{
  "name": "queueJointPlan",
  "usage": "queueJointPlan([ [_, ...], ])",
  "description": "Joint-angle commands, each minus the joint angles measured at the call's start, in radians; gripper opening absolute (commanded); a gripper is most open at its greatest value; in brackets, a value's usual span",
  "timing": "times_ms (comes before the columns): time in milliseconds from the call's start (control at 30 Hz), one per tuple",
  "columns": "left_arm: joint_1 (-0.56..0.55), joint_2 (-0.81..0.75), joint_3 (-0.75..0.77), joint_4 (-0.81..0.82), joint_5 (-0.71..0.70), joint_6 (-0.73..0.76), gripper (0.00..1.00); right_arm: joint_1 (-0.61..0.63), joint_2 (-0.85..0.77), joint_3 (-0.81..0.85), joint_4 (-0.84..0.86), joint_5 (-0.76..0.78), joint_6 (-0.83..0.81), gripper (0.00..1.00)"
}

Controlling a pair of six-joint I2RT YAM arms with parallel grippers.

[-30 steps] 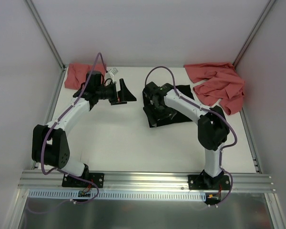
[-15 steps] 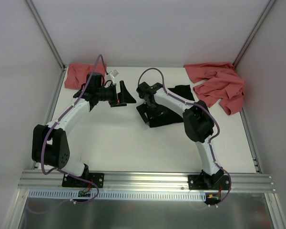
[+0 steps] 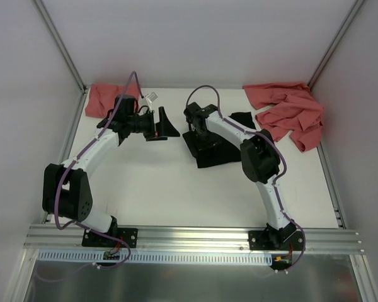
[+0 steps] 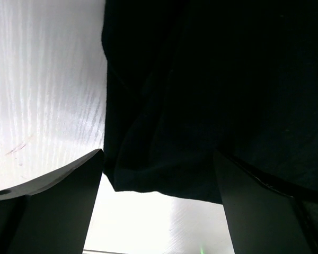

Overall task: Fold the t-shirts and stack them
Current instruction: Put the neatly folded tshirt into the corner of the board with the left arm

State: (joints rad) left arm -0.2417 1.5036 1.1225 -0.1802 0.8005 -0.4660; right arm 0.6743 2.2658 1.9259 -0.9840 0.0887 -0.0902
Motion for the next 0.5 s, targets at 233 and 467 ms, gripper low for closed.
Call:
queueJointPlan([
  [233,-0.002,0.037,0.059,0.018,0.029,0.021,0.99,-0.005,-0.02,-0.03,-0.031,-0.003,0.018,0.89],
  [467,-0.002,0.04,0.042,0.038,0.029,0.012,0.99,0.01,-0.026,-0.03,-0.039,-0.017,0.04,0.89],
])
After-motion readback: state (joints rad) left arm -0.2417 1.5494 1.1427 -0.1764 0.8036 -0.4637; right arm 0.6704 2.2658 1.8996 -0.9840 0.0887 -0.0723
